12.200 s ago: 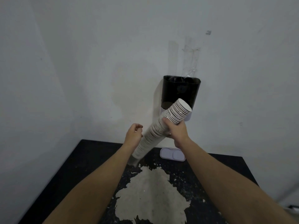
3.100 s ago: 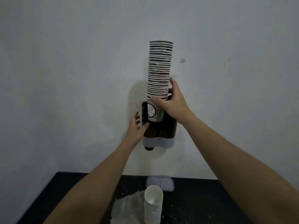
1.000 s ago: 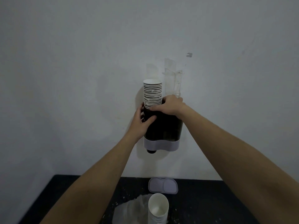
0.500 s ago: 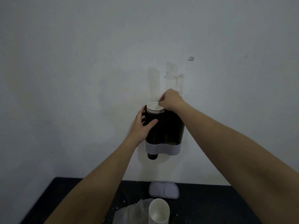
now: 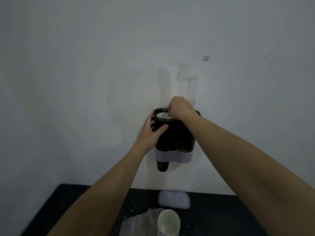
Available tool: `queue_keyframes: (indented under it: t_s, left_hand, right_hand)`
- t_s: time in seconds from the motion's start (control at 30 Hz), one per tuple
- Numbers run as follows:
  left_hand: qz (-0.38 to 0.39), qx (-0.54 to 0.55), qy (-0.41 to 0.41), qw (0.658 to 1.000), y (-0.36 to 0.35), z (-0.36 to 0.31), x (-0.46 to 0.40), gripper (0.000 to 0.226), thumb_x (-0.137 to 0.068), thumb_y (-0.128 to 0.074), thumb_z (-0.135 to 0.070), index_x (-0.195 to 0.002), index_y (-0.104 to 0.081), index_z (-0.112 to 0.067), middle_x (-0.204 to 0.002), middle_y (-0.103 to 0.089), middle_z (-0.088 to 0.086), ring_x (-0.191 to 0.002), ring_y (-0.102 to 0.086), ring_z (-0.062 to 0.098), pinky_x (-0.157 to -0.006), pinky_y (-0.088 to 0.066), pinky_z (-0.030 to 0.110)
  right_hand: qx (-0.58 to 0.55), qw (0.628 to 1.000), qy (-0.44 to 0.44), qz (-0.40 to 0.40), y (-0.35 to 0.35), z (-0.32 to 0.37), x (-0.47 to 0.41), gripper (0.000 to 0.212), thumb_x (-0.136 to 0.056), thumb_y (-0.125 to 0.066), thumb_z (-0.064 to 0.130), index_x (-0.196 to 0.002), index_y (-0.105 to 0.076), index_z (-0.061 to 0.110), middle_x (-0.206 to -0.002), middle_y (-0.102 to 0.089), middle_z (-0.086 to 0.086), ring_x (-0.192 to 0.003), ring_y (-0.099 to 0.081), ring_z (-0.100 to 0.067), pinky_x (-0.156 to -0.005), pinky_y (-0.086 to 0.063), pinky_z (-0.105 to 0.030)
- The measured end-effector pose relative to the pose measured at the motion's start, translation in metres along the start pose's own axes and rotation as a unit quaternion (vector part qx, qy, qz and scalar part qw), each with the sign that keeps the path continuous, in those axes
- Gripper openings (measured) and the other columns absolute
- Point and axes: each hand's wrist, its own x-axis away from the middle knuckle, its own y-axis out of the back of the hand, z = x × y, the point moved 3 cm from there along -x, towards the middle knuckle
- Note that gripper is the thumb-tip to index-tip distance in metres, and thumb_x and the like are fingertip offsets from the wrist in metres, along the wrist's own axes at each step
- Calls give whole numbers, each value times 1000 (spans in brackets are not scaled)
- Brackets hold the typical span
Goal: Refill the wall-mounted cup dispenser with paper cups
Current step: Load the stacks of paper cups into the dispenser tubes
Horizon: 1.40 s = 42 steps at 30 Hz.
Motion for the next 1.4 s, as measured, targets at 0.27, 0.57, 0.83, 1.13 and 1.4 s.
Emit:
queue_keyframes:
  t_s: [0.27, 0.57, 0.83, 1.13, 1.4]
  left_hand:
    - [14, -28, 4, 999, 0, -8, 4, 80, -88, -74, -27, -154, -28, -25, -144, -47, -12, -132, -48, 10, -105, -46, 28]
    - [-11, -73, 44, 996, 11, -5, 62, 77, -96, -64, -31, -158, -18, -22, -161, -26, 1, -145, -30, 19, -115, -34, 38]
    - [34, -135, 126, 982, 12, 44, 142, 42, -104, -50, -17, -146, -43, -17, -144, -51, 6, -121, -53, 16, -96, -41, 29]
    - [178, -184, 246, 935, 1, 149, 237, 67, -88, -43, 18, -146, -38, -14, -139, -48, 6, -132, -47, 23, -98, -45, 28]
    - [232, -137, 318, 909, -22, 231, 288, 96, -75, -86, -14, -150, -27, -25, -139, -51, -1, -124, -54, 17, -95, -53, 29]
  right_hand:
    - [-33, 998, 20, -53, 3, -2, 22, 33, -94, -58, 40, -109, -75, 16, -109, -72, -6, -107, -63, -29, -96, -49, -43]
    - [-168, 959, 153, -171, -17, -11, 123, 34, -92, -61, 24, -125, -69, 16, -126, -63, -2, -125, -53, -23, -108, -38, -44]
    - [-222, 969, 112, 2, -104, -62, 220, 57, -88, -61, 5, -143, -52, 16, -143, -55, -7, -132, -48, -24, -114, -39, -42]
    - [-264, 928, 0, 262, -238, -138, 302, 110, -77, -84, 19, -161, -13, 31, -152, -42, -3, -135, -47, -24, -108, -46, -36]
    - [-321, 904, 23, 282, -327, -146, 326, 108, -70, -90, 23, -156, -25, 32, -149, -48, 10, -131, -47, -8, -101, -41, -17]
